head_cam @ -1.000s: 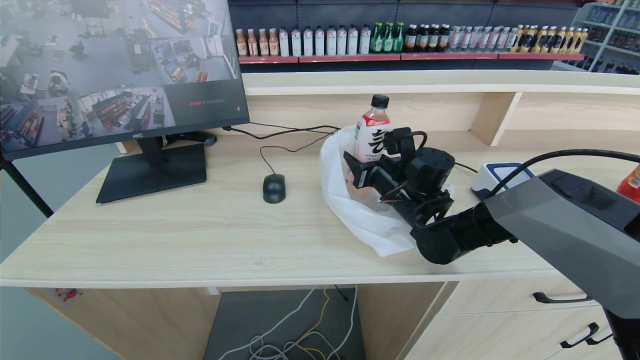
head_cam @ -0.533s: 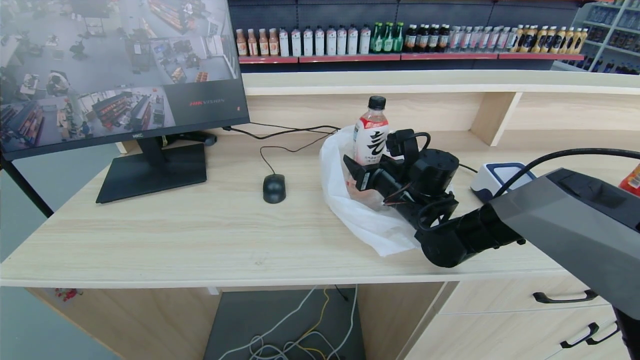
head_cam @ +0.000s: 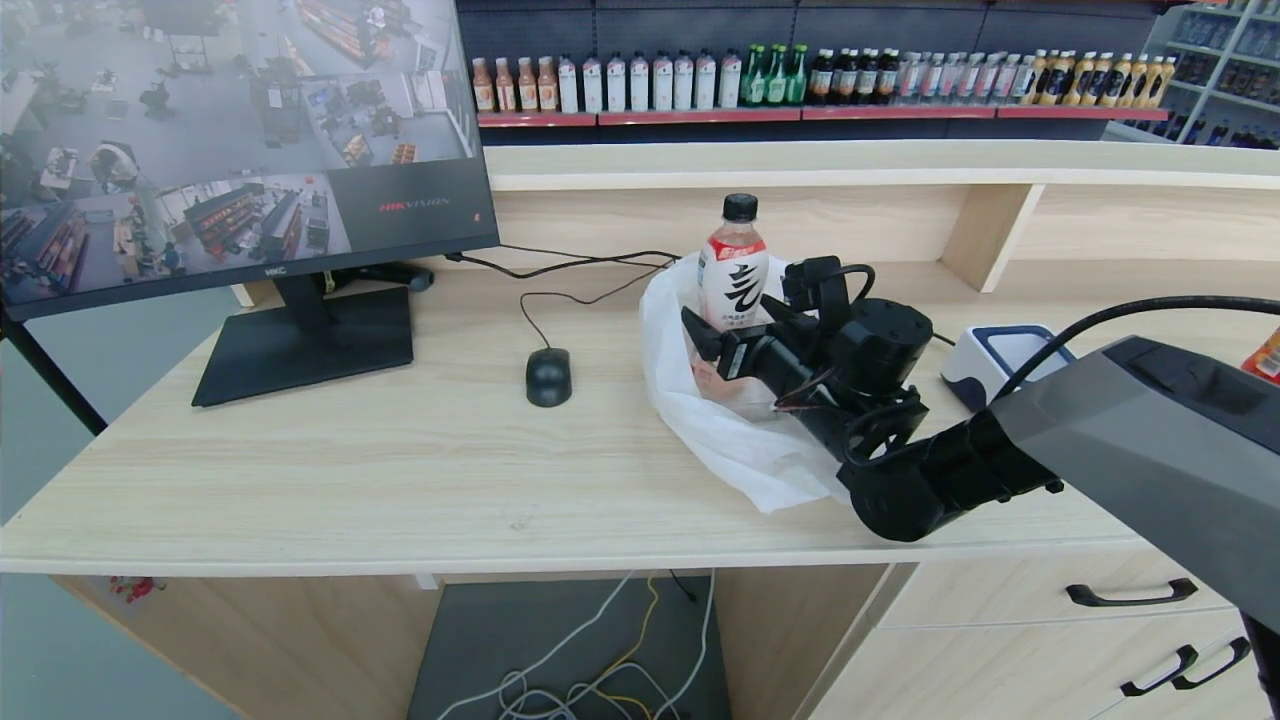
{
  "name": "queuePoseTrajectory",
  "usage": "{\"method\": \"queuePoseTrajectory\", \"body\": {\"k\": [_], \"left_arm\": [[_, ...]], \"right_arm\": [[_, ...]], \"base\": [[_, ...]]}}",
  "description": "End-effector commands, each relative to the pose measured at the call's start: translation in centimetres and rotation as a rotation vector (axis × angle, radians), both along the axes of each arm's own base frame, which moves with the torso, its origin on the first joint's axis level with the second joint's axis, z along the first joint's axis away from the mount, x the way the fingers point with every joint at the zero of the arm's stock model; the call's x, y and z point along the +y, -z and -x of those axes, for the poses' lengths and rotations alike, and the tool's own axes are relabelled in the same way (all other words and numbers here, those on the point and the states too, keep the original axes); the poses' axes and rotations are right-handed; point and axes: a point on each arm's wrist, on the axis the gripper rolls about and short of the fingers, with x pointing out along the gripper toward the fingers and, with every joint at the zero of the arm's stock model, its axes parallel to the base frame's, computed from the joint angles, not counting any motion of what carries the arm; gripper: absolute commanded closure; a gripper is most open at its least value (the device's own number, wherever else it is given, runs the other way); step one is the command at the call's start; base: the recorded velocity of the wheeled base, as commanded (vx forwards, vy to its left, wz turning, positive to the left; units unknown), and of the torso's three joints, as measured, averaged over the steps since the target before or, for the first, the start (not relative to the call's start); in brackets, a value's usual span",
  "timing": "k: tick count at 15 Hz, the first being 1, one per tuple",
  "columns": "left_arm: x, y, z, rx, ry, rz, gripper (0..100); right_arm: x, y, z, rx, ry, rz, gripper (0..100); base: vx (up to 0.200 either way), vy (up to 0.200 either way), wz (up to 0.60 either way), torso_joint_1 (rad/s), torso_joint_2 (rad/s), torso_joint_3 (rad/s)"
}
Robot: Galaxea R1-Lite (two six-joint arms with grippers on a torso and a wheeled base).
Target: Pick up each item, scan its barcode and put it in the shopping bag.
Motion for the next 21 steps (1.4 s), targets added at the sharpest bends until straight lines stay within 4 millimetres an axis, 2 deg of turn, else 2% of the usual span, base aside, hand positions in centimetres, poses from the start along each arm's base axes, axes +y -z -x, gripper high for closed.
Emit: {"method": "queuePoseTrajectory", "body": {"k": [1,8,13,17,21], "left_arm": [[0.0,0.0,0.0,0.0,-0.001,0.001,0],[0.0,0.0,0.0,0.0,-0.001,0.001,0],[0.0,0.0,0.0,0.0,-0.001,0.001,0],[0.0,0.0,0.0,0.0,-0.001,0.001,0],[0.0,0.0,0.0,0.0,-0.001,0.001,0]], "right_arm": [[0.0,-0.1,0.0,-0.002,0.001,-0.001,0],[-0.1,-0.7,0.3,-0.011,-0.002,-0.004,0],[-1.0,-3.4,1.6,-0.055,0.0,-0.023,0],[-2.2,-5.9,4.2,-0.074,-0.001,-0.029,0],[-4.8,-7.6,9.5,-0.06,-0.004,-0.022,0]], "base": [[0.0,0.0,0.0,0.0,0.0,0.0],[0.0,0.0,0.0,0.0,0.0,0.0],[0.0,0.0,0.0,0.0,0.0,0.0],[0.0,0.0,0.0,0.0,0.0,0.0],[0.0,0.0,0.0,0.0,0.0,0.0]]}}
